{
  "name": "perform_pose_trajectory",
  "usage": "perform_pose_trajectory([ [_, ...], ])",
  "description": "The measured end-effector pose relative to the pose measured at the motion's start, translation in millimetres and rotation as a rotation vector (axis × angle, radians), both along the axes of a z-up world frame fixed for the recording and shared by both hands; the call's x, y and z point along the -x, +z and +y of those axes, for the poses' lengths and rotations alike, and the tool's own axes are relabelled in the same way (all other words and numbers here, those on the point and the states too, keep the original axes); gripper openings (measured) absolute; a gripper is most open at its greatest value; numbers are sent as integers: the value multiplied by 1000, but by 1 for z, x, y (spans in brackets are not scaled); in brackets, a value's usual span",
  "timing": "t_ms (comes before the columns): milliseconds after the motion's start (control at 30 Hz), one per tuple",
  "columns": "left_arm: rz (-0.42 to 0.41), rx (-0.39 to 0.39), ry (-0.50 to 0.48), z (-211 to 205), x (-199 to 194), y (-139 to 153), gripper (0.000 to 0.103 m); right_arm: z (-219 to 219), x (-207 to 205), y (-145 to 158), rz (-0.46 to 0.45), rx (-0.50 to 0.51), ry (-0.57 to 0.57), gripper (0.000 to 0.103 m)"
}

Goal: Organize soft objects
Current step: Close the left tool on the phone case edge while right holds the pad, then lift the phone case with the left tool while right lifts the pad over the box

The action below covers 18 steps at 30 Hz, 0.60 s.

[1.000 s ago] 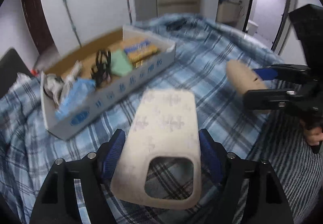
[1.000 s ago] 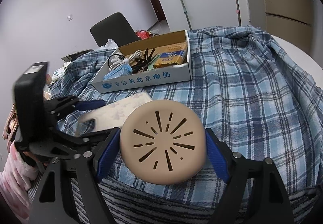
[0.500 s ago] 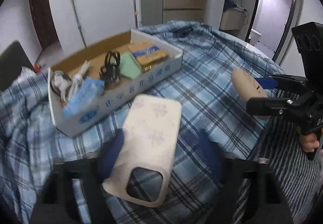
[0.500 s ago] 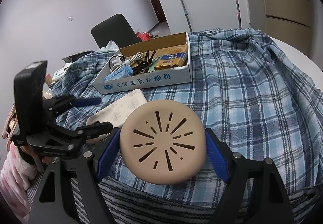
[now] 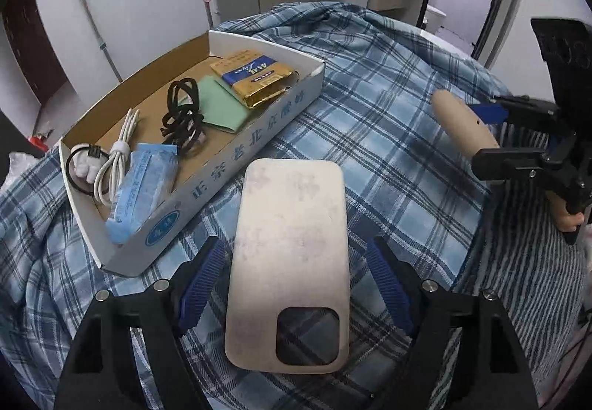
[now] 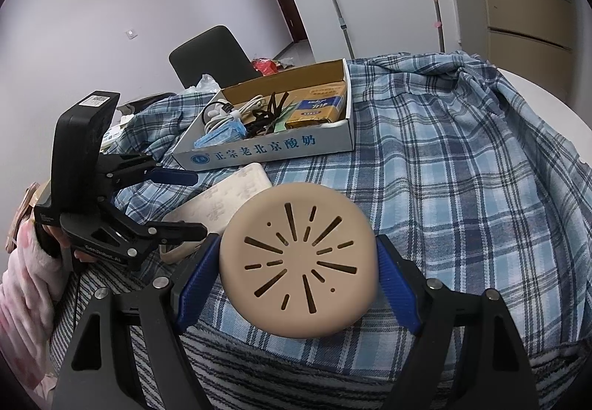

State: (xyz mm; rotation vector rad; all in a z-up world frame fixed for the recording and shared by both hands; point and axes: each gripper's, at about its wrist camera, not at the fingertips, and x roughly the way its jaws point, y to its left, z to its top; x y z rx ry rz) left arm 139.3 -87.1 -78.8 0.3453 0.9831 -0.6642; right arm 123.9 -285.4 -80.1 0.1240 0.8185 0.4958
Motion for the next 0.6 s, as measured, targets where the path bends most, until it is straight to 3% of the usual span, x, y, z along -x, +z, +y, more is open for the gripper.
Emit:
perform_pose_trajectory([
  [167, 35, -45, -29, -12, -1, -11, 81, 0, 0, 0, 2, 0, -1, 80],
  [233, 10, -64, -37, -14, 0, -14, 81, 0, 0, 0, 2, 0, 0, 80],
  [467, 57, -73, -14, -8, -12, -24, 81, 0, -1, 0, 3, 0, 1, 80],
  [600, 57, -66, -12, -7, -11, -22, 76, 0, -1, -1, 5, 1, 0, 80],
])
